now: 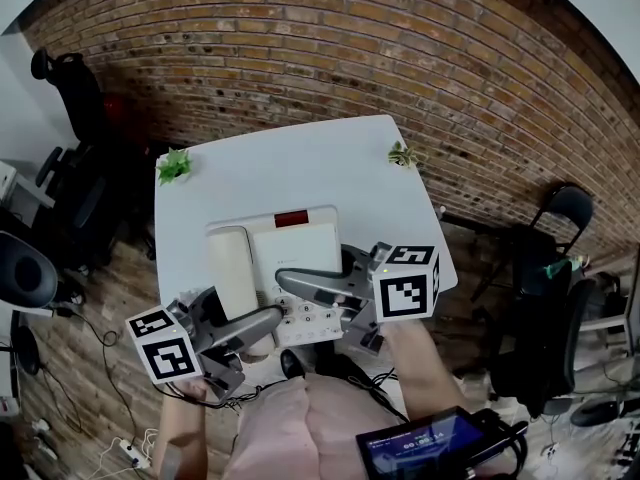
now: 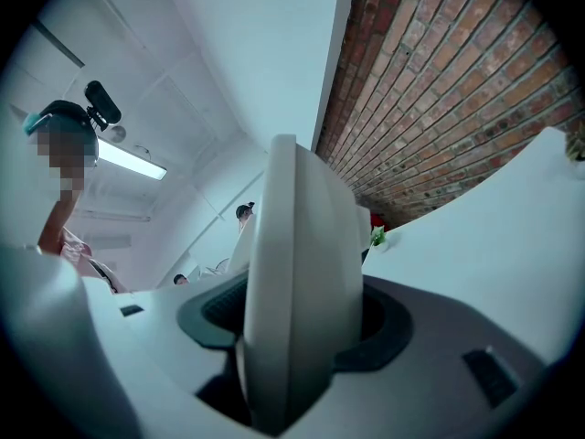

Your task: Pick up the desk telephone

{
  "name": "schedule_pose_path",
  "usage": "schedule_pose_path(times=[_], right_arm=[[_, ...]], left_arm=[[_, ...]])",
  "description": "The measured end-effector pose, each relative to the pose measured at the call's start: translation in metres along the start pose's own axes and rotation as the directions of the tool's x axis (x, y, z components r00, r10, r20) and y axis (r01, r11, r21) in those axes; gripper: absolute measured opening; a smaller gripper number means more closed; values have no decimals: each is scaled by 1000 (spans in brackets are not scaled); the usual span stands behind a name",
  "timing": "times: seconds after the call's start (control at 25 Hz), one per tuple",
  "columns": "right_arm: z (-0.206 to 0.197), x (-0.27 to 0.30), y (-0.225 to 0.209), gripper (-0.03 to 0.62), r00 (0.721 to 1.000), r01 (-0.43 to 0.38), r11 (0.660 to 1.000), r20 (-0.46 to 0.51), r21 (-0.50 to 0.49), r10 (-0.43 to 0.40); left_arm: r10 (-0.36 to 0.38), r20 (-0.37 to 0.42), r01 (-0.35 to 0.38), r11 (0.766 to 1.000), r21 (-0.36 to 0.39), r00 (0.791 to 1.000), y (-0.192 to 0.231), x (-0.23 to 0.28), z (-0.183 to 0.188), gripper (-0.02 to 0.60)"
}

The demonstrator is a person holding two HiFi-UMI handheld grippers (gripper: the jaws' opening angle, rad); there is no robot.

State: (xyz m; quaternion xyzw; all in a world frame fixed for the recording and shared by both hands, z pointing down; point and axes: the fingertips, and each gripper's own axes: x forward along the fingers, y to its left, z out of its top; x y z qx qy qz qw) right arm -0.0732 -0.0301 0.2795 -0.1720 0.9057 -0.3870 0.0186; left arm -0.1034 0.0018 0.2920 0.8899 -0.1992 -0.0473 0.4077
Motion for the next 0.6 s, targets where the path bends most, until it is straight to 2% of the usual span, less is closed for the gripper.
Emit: schedule_pose_path(times=[0.6], right_arm=[[-6,2,6,261,1000,9,1000,1,5,-9]], left_arm=[[-1,11,1,1000,-4,1000,-3,-7,-4,440]])
